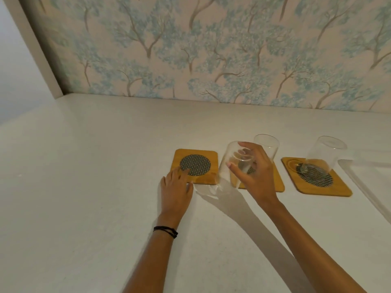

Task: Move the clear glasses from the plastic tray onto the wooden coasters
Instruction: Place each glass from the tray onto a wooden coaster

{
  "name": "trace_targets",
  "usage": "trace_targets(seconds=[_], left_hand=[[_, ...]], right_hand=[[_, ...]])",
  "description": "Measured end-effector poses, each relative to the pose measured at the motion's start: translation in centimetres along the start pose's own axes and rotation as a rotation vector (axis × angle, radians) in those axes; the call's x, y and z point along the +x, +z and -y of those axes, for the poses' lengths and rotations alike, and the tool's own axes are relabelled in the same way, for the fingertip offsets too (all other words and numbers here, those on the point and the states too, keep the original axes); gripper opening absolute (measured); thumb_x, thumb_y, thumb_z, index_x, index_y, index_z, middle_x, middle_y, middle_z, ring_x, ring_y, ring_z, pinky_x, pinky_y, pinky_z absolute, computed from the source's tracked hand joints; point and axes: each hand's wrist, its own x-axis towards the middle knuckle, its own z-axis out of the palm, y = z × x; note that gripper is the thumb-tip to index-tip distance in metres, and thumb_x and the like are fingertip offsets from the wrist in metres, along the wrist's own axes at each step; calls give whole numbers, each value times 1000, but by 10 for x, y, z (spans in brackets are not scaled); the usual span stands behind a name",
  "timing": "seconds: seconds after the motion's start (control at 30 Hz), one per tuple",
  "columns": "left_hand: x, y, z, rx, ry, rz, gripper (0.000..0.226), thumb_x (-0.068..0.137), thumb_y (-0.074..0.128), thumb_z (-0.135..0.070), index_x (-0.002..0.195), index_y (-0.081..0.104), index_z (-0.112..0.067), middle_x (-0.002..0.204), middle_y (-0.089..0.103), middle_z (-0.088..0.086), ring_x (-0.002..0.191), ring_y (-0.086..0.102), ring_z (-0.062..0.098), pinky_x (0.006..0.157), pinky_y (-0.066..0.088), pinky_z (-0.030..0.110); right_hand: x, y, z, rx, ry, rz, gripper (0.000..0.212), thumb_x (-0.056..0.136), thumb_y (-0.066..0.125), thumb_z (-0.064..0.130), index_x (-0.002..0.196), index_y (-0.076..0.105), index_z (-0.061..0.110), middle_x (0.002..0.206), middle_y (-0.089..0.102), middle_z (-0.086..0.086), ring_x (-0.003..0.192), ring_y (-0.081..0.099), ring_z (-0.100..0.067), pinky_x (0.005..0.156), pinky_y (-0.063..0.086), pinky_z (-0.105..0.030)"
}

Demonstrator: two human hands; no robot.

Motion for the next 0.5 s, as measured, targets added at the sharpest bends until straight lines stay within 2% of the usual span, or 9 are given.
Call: trace_targets(seconds=[0.07, 0.13, 0.27, 0.5], left_hand=[[2, 1, 2, -3, -16, -3, 41, 99, 37, -29, 138, 37, -16, 148, 35, 8, 133, 35, 24, 112, 27, 43], [5, 3, 6, -21, -41, -11, 40, 99, 36, -28, 137, 39, -15, 148, 37, 7, 132, 37, 24, 112, 27, 43], [8, 7, 8, 0, -87, 5, 41, 99, 34, -31, 137, 38, -16, 148, 37, 6, 132, 36, 23, 113, 24, 44], [9, 7, 5, 17, -97, 3, 37, 99, 33, -30, 131, 43, -15, 141, 42, 6, 129, 36, 23, 113, 23, 44]], right_hand=[[9, 17, -2, -10, -4, 14, 50, 74, 75, 33, 117, 54, 19, 111, 59, -3, 98, 61, -14, 77, 53, -21], [17, 33, -5, 1, 13, 27, 50, 74, 76, 30, 118, 54, 18, 114, 58, -5, 100, 60, -15, 79, 55, -29], [31, 61, -10, 74, 65, 38, 52, 73, 75, 37, 118, 54, 23, 117, 56, -3, 104, 58, -15, 84, 55, -35], [49, 95, -19, 83, 67, 52, 53, 73, 74, 39, 120, 53, 24, 119, 53, 2, 103, 56, -14, 85, 53, -30]])
